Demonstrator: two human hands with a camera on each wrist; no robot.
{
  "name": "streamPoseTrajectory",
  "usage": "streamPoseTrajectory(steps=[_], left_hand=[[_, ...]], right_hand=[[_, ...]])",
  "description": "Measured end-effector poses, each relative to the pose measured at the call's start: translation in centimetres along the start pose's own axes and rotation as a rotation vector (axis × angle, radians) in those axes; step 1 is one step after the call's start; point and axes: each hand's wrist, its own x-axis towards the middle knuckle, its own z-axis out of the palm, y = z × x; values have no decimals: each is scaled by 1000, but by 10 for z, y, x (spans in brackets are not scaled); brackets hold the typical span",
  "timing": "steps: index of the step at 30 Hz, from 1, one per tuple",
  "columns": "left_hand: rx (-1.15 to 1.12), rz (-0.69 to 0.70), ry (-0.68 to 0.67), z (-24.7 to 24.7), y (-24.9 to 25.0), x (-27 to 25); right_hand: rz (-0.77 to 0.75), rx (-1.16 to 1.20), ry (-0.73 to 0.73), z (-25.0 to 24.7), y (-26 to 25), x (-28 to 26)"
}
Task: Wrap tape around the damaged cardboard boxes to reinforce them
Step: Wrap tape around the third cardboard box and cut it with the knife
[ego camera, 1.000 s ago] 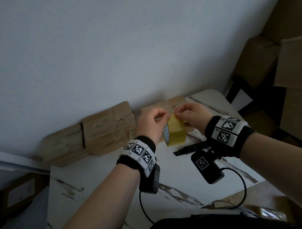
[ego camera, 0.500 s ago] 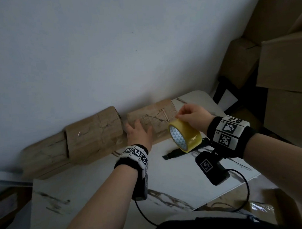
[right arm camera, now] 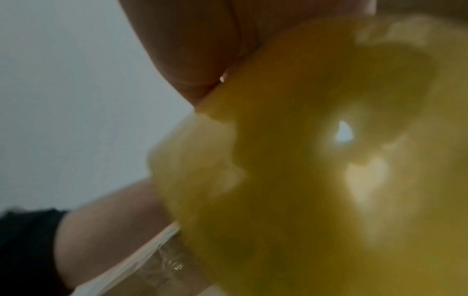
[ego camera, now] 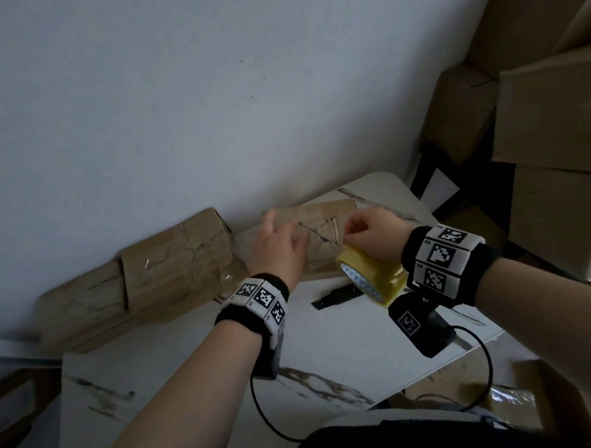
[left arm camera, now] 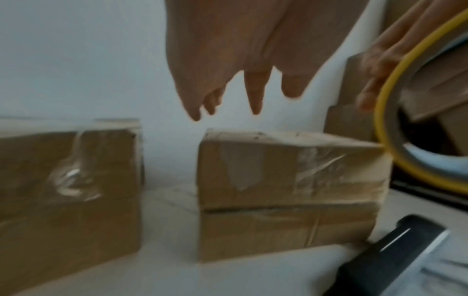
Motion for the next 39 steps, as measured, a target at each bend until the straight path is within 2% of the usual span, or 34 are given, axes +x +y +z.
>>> streamPoseTrajectory(steps=[1,3,5,10,15,23,32,36,39], left_hand=[[-127,47,-7,-3,9,-3],[-337,47,-134,-7,28,-8],[-390,21,-246,-11,39,-10],[-631,-53,-265,-18,38,-7],[-594,-77,-259,-22,36,-4],[-512,-36,-228,-30,46,-1],[-473,-1,-145,-38,64,-2],[-474,61,-81,-47,71,-5],[-527,47,-51,-55,71,-6]], right_hand=[[-10,-34,13,1,-1,-1],[-31,-74,48,1,-4,-3],[-46,-104,65,0,-8,-4],[-68,-76,45,-5,-9,-5],[-100,-58,9,-8,-11,-8],[-125,-7,105,-17,-16,-19],[-22,124,168,-27,-9,-20],[-31,107,156,-28,-9,-25],[-5,130,131,-31,-8,-27]])
